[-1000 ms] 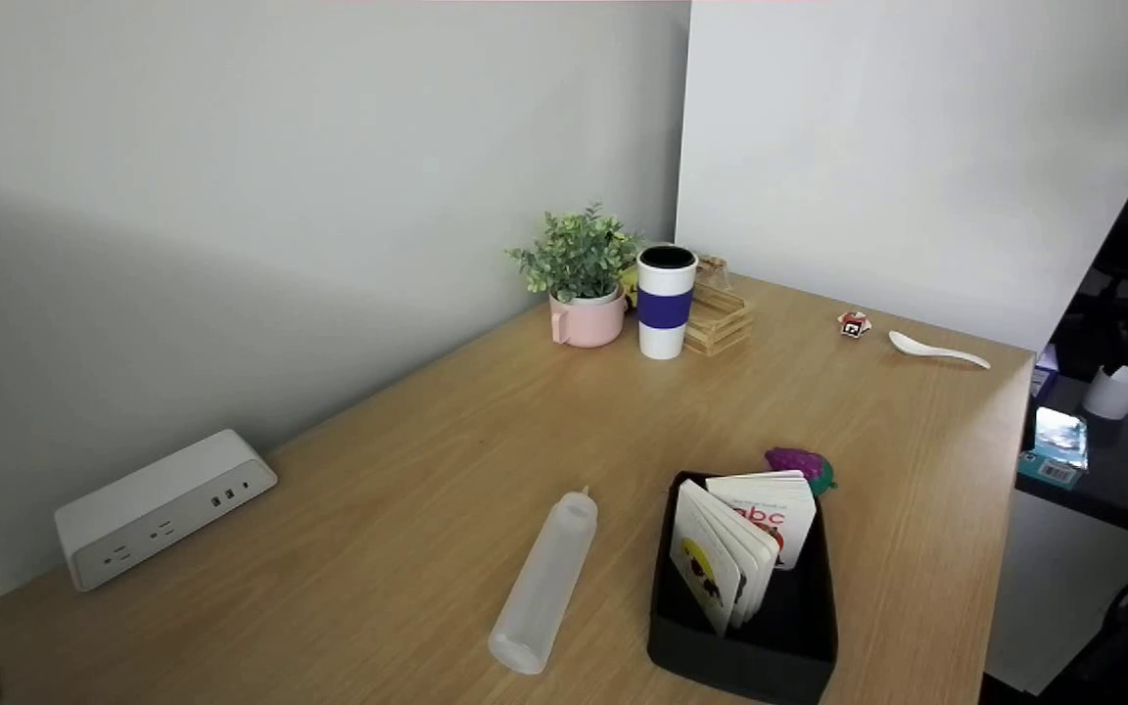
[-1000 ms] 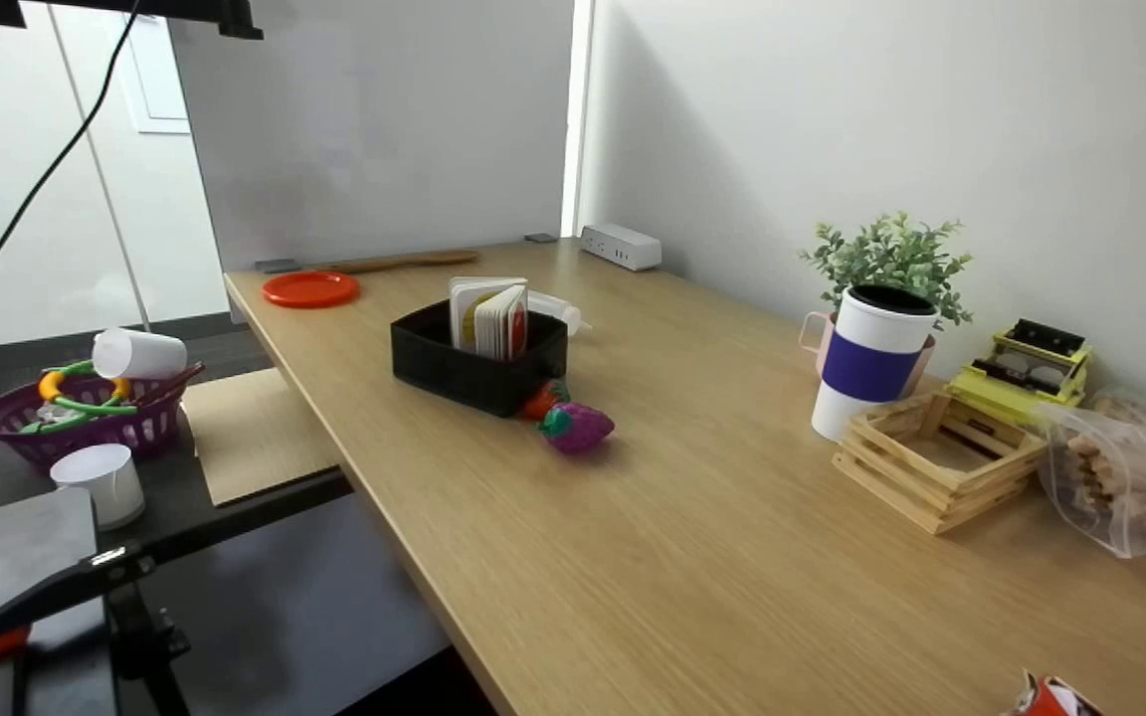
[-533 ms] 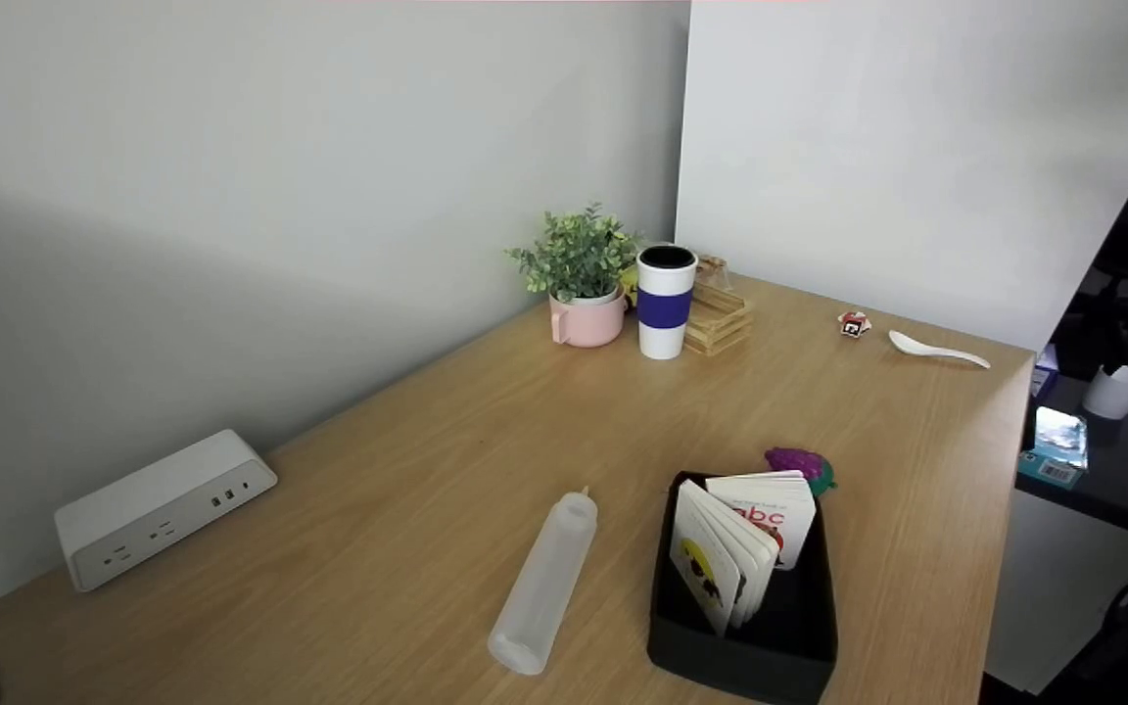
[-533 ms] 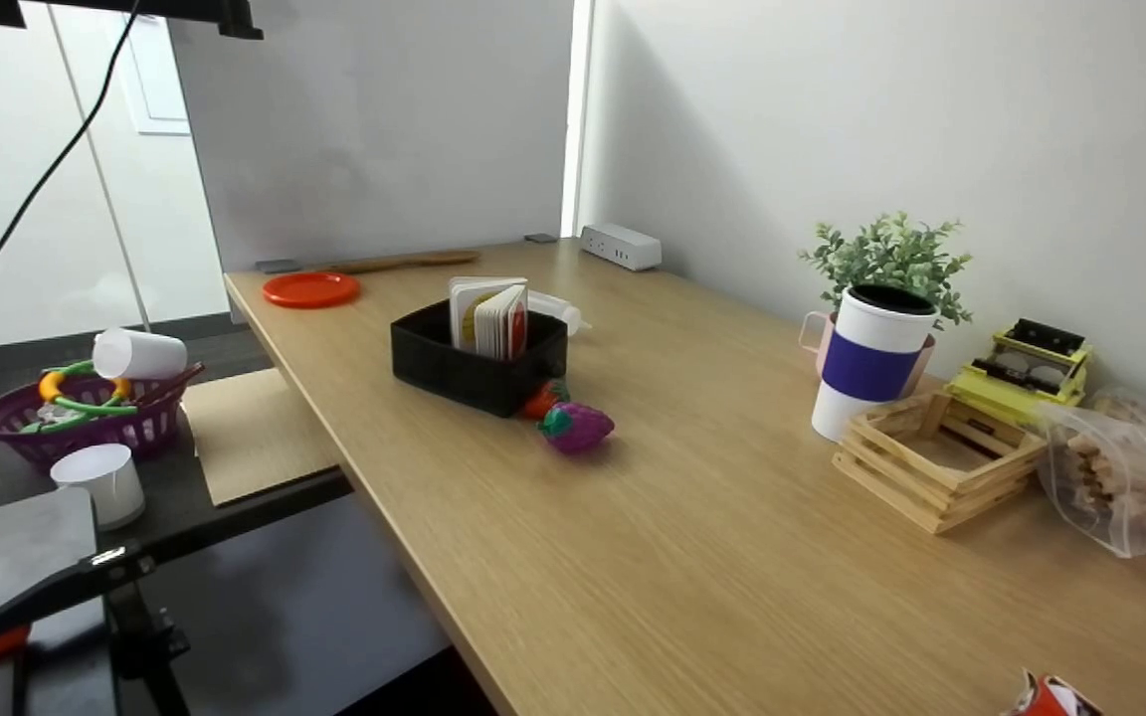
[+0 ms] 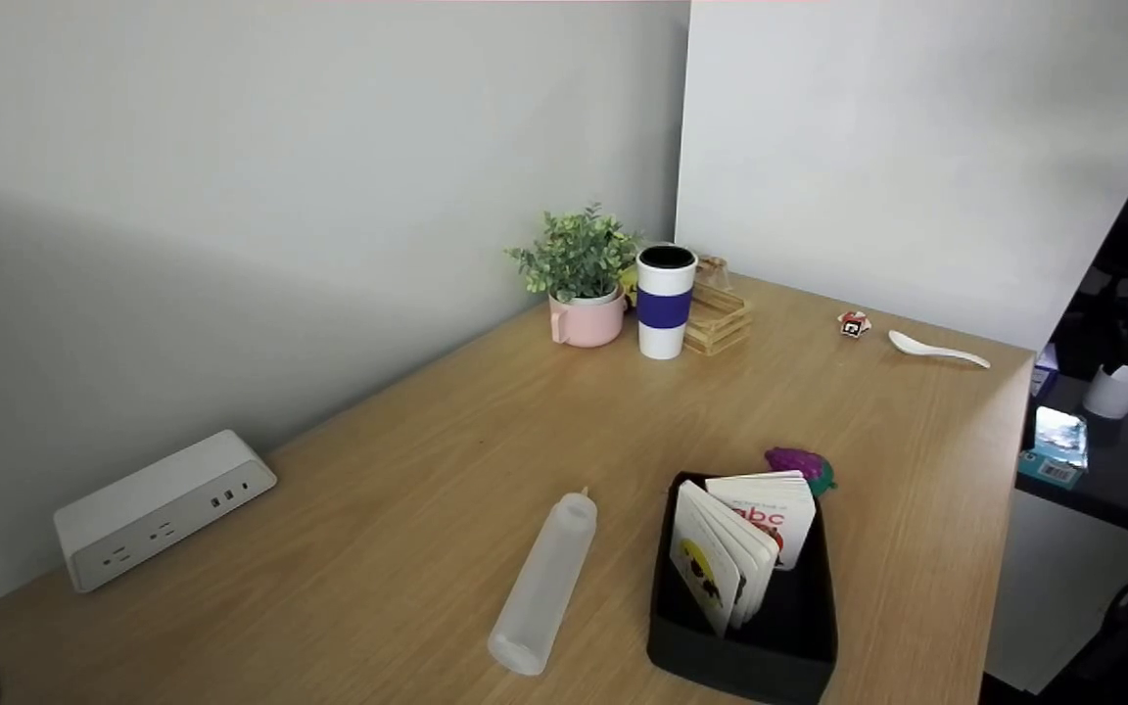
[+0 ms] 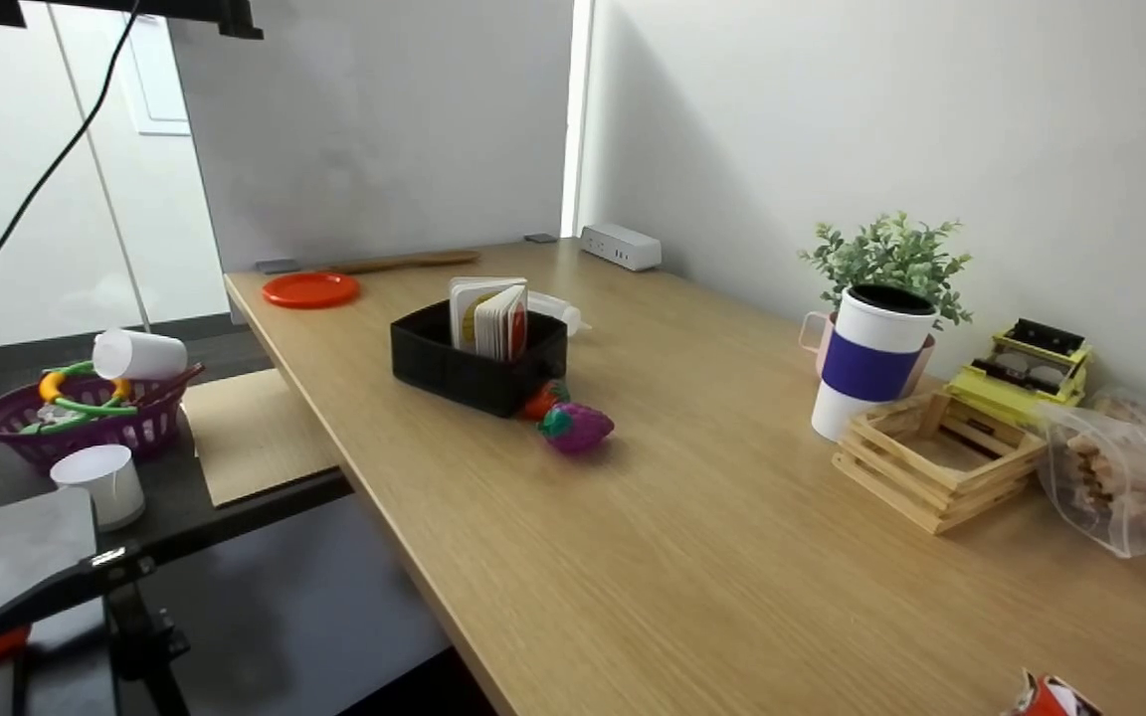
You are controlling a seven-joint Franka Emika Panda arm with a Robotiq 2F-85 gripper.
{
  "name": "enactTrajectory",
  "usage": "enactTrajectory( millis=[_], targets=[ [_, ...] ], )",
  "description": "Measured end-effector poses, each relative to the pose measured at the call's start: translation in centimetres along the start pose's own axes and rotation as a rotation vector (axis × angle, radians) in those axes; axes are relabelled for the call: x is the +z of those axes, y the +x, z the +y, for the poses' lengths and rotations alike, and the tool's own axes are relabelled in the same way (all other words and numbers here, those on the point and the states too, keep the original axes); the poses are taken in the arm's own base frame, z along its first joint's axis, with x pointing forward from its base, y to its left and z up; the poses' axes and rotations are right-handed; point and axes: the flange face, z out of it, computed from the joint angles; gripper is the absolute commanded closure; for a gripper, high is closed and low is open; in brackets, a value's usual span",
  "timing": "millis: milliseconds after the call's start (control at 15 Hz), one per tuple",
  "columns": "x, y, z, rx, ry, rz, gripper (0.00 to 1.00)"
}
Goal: Remove the book on the right from the box, remove the book on the left from the box
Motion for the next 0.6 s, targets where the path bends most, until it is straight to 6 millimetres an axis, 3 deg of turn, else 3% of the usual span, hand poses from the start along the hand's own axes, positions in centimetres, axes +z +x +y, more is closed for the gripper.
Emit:
enactTrajectory(
  millis=[600],
  targets=[
    [-0.7, -0.9, 0.6, 0.004, -0.011, 0.023, 0.0]
  ],
)
